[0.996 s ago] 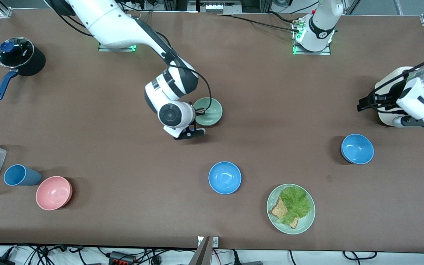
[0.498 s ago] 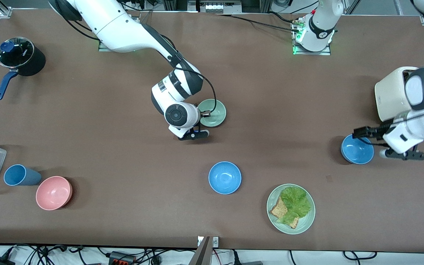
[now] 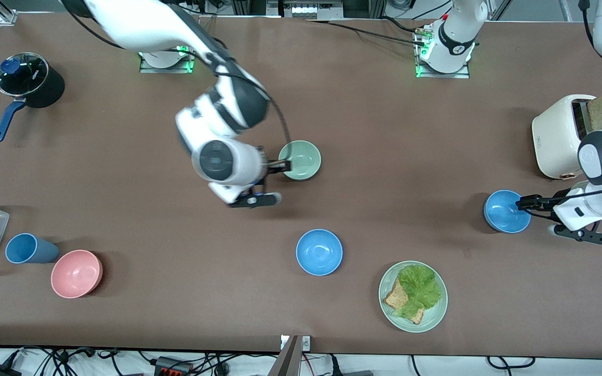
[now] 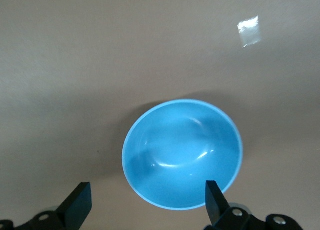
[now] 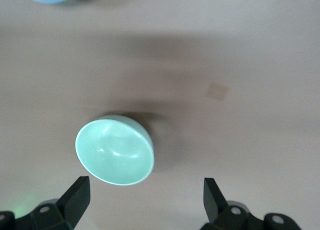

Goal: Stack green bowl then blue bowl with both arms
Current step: 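Retract the right gripper while the left gripper grasps the blue bowl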

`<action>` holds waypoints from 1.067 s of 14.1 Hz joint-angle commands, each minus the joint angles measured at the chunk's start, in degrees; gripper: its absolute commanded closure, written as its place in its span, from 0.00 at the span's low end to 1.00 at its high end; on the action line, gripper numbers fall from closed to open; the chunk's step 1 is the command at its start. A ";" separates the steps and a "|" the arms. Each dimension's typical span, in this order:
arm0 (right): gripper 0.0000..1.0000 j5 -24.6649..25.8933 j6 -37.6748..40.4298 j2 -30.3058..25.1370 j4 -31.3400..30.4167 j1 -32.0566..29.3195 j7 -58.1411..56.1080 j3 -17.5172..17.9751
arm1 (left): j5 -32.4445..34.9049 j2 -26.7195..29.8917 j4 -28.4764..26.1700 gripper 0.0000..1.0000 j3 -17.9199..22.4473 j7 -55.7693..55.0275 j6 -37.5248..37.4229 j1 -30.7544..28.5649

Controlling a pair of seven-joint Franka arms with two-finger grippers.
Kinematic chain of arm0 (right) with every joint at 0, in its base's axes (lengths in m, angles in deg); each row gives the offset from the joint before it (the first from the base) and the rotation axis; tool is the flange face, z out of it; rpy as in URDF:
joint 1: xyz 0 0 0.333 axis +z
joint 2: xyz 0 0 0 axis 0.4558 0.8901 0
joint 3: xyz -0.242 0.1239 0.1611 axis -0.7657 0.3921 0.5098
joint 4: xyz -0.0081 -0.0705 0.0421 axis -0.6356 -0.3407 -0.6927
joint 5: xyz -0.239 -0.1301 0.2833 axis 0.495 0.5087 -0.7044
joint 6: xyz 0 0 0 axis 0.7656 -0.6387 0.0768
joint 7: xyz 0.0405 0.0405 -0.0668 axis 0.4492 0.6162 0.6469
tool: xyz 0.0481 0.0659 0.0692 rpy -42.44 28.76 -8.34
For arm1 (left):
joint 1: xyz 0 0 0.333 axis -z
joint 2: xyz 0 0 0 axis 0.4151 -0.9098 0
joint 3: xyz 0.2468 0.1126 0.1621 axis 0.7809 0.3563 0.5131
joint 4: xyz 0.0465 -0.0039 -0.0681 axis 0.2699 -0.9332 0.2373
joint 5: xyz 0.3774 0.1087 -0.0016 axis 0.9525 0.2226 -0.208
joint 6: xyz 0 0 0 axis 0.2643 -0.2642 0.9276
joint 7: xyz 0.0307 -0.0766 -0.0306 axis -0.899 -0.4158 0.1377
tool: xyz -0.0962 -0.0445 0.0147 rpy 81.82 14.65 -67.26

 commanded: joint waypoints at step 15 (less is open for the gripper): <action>0.00 8.59 3.71 -14.68 -1.29 -21.58 -14.79 -6.39 | 0.49 -9.06 5.79 0.24 -0.61 6.65 1.39 -2.81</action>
